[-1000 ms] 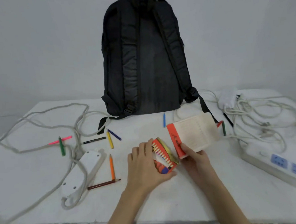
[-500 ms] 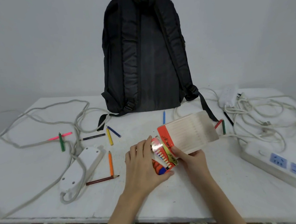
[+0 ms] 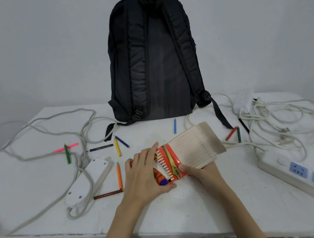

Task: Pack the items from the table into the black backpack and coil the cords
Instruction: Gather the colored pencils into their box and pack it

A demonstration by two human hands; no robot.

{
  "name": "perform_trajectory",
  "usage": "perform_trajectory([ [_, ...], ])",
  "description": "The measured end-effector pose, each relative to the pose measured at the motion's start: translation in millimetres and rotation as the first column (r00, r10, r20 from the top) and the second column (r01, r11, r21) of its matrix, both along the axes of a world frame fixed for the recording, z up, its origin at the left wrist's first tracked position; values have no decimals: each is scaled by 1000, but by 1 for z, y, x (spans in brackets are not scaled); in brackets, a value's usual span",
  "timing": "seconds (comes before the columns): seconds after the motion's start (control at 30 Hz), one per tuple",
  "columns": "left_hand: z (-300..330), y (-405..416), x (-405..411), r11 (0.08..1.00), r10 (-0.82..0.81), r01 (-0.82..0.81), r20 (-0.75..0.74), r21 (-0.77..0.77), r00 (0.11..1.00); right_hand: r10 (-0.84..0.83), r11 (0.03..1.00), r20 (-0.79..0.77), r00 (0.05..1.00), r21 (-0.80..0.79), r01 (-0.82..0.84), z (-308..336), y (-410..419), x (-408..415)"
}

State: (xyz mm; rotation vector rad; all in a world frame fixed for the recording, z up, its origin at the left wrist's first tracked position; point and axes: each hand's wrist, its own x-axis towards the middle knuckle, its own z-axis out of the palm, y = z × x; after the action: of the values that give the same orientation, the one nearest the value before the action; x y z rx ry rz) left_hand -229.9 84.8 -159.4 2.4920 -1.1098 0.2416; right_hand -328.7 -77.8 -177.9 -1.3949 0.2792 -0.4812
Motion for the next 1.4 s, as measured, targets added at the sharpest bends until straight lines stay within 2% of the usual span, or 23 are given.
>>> perform_trajectory([
  [0.1, 2, 1, 1, 1000, -13, 13, -7, 8, 1000, 2, 1000, 7, 1000, -25, -2, 0, 2, 1],
  [0.23, -1, 0, -7, 999, 46, -46, -39, 5, 998, 36, 997, -58, 998, -70, -40, -4, 5, 3],
  [0.4, 1, -3, -17, 995, 104, -103, -104, 20, 989, -192, 976, 36, 981, 110, 187, -2, 6, 1],
  [0.47, -1, -5, -20, 994, 109, -111, -126, -7, 986, -218, 972, 32, 975, 94, 215, -4, 5, -1],
  [0.73, 1, -7, -27, 977, 210, -198, -218, 75, 953, -50, 998, -126, 991, -45, 45, -13, -2, 3],
  [0.8, 3, -5, -27, 982, 191, -181, -296, 60, 936, -29, 999, -139, 990, -26, 25, -14, -2, 3],
  [0.87, 8, 0, -23, 985, 97, -156, -498, -79, 862, -20, 999, -144, 989, 31, 25, -12, -1, 3],
  [0.93, 15, 5, -15, 939, -104, -160, -696, -305, 710, 22, 998, -171, 985, 54, -13, -8, -2, 3],
  [1.0, 18, 8, -8, 870, -305, -156, -760, -467, 574, 100, 995, -226, 969, 9, -100, -5, -3, 3],
  [1.13, 13, 4, -4, 826, -464, -136, -796, -548, 388, 91, 987, -252, 963, -107, -121, 7, 1, 3],
  [1.2, 7, -1, -5, 786, -498, -195, -788, -586, 361, 32, 992, -208, 978, -116, -58, 17, 2, 5],
  [1.3, 4, -11, -11, 745, -523, -237, -766, -624, 373, -94, 987, -129, 987, -141, 75, 30, -6, 13],
  [1.4, 2, -22, -15, 708, -512, -323, -771, -628, 379, -100, 927, -112, 989, -373, 51, 34, -14, 20],
])
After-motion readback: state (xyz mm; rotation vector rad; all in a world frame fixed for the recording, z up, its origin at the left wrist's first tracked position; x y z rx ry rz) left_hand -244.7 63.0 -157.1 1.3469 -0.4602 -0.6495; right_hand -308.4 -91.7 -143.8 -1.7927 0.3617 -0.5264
